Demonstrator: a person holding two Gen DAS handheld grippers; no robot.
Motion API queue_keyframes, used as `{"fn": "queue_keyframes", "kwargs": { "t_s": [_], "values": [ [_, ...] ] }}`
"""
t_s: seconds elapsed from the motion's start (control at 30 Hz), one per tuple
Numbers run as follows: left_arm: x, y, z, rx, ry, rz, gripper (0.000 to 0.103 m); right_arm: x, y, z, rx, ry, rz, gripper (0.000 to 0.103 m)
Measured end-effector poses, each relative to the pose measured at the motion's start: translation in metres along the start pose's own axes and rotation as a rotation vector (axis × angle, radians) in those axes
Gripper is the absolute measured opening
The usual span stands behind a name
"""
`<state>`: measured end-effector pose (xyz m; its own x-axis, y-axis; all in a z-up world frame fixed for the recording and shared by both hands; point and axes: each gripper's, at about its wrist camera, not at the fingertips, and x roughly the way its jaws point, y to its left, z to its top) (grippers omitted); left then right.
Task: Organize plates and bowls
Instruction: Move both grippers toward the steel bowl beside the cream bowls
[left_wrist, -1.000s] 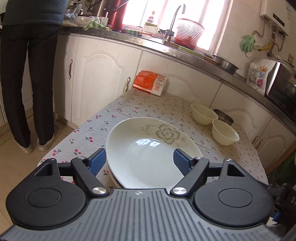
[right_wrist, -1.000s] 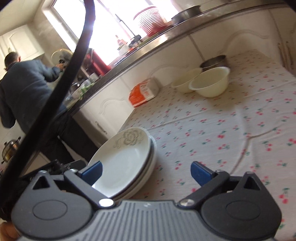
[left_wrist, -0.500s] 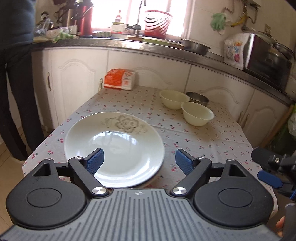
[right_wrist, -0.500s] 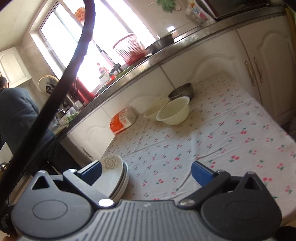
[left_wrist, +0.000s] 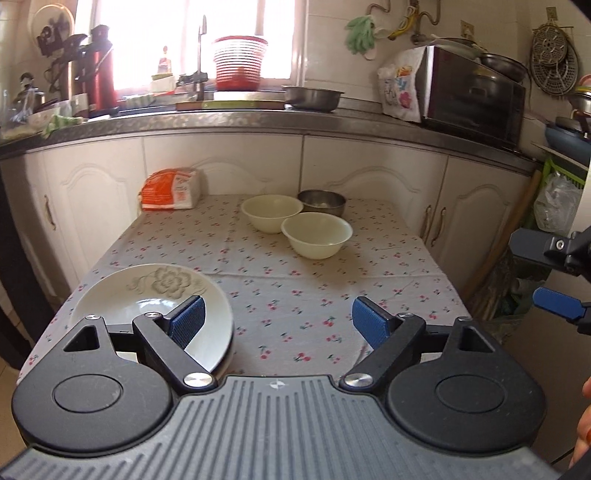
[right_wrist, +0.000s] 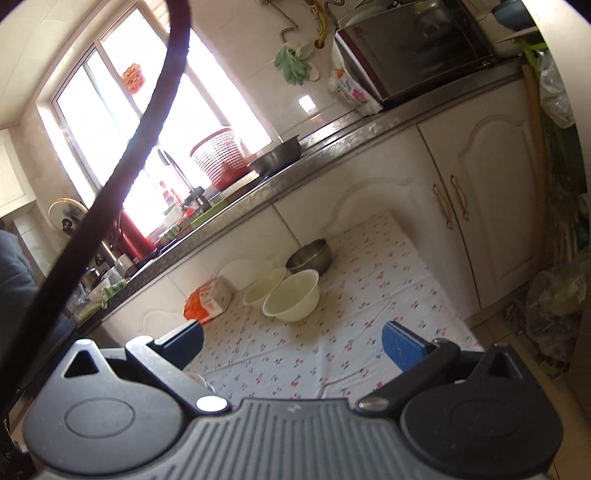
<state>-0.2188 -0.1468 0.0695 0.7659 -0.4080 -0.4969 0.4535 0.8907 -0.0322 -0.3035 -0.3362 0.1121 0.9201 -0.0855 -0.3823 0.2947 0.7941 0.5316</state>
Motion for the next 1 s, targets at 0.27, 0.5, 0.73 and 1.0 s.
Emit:
{"fn": "queue_keyframes", "kwargs": {
  "t_s": [0.27,0.5,0.73,1.0],
  "values": [
    [0.031,0.000,0.024,0.002,0.034,-0.084,0.103,-0.003,-0.002,0.031,0.009,0.008,-0.058,0.102],
    [0.069,0.027,0.063,-0.081,0.053,-0.119,0.103,0.030,-0.001,0.060,0.011,0.031,-0.025,0.102],
    [0.144,0.045,0.122,-0.120,0.051,-0.163,0.103,0.114,-0.007,0.090,0.030,0.064,0.054,0.102],
    [0.269,0.044,0.159,-0.160,0.055,-0.201,0.103,0.234,-0.043,0.098,0.108,0.110,0.109,0.102]
  ]
}}
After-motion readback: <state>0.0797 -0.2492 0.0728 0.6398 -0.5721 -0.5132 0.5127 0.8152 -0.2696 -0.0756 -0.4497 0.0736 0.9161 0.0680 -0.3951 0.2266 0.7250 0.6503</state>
